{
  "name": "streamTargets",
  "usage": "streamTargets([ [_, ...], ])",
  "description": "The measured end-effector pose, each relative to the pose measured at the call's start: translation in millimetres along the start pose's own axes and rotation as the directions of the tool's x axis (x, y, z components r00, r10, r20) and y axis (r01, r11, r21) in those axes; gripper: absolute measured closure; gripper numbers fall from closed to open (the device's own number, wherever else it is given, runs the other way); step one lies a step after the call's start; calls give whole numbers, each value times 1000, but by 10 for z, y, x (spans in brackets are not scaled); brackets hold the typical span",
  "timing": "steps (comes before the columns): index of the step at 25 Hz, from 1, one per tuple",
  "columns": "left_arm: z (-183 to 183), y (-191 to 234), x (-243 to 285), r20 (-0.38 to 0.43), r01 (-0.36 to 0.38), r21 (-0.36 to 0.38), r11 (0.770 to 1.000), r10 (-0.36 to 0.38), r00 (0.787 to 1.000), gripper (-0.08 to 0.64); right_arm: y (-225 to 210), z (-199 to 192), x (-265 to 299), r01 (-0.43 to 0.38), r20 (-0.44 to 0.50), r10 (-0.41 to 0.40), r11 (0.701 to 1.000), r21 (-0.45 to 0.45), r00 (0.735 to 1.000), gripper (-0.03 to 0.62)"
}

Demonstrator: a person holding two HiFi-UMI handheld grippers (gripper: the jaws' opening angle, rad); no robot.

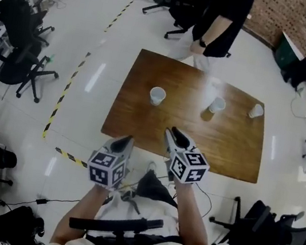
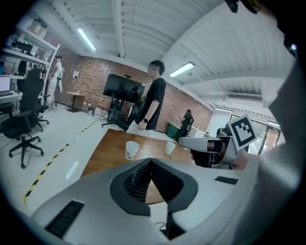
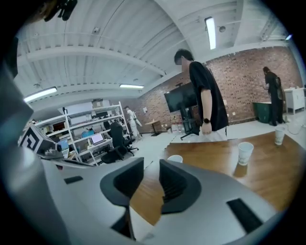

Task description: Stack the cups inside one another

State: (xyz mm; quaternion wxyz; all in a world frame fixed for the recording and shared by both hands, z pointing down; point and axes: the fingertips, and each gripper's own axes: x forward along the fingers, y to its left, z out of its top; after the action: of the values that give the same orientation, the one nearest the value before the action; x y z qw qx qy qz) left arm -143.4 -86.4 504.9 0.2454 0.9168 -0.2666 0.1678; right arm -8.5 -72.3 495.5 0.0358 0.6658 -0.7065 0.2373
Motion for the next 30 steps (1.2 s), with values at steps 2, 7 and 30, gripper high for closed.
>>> streamTargets([
  [2, 79, 40, 136, 7, -25, -15, 1000, 25, 1000, 561, -96, 85, 228, -33, -30, 32, 999, -32, 999, 460],
  [7, 210, 102, 464, 2, -76, -26, 997, 76, 997, 561, -275, 191, 746, -103, -115, 85, 982, -156, 990, 460],
  [30, 310, 439, 1134, -19, -198, -161, 967, 197, 980, 561, -549, -465, 2162, -326, -453, 88, 815, -479, 887, 452],
])
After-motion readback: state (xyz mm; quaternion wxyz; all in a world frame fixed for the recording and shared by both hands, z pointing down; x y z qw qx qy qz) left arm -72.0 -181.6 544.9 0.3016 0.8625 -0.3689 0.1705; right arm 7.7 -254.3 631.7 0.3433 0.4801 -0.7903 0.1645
